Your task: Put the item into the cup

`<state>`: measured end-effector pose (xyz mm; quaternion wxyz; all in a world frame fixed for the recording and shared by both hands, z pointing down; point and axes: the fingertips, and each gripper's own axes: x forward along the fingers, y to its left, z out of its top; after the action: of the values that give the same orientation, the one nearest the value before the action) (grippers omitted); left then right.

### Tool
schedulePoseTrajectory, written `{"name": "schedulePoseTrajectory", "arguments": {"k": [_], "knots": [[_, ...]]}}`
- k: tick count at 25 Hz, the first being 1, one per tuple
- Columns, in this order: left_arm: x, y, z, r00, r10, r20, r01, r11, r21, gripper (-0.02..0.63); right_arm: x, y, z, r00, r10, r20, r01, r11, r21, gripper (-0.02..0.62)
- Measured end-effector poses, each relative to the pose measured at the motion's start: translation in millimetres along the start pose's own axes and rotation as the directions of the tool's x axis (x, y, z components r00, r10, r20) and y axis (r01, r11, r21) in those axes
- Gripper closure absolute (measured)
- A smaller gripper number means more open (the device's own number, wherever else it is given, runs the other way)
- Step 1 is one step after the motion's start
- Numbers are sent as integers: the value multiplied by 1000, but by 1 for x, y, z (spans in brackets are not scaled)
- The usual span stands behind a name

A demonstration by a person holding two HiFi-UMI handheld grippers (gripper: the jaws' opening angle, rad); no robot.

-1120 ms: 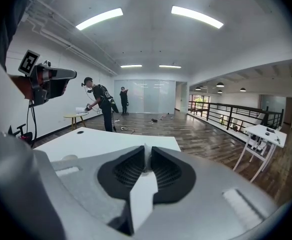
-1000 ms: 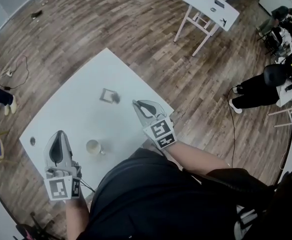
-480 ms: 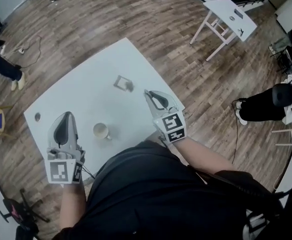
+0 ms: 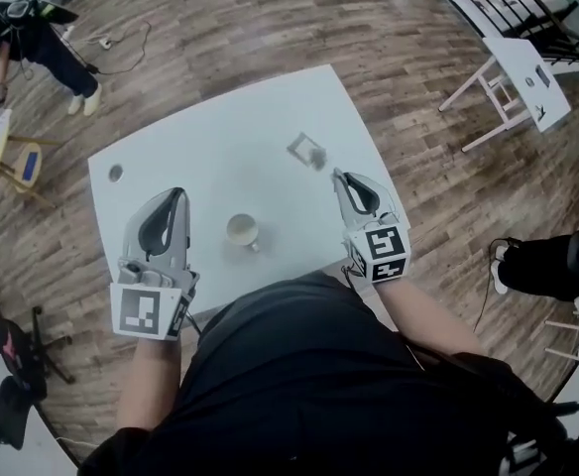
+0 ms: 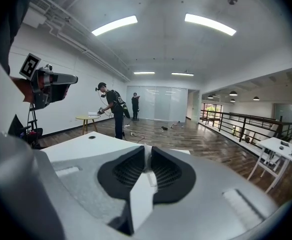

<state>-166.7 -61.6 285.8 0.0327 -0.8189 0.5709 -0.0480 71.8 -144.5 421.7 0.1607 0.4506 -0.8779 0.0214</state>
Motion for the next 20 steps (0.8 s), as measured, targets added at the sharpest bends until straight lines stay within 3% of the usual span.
{"name": "schedulePoseTrajectory", "arguments": {"k": [10, 20], "knots": [[-37, 13, -2, 995, 103, -8, -103, 994, 48, 607, 21, 36, 11, 992, 128, 8, -128, 991, -29, 552], [-67, 34, -5, 973, 230, -23, -229, 972, 55, 607, 40, 74, 29, 962, 272, 29, -270, 960, -73, 552]]}}
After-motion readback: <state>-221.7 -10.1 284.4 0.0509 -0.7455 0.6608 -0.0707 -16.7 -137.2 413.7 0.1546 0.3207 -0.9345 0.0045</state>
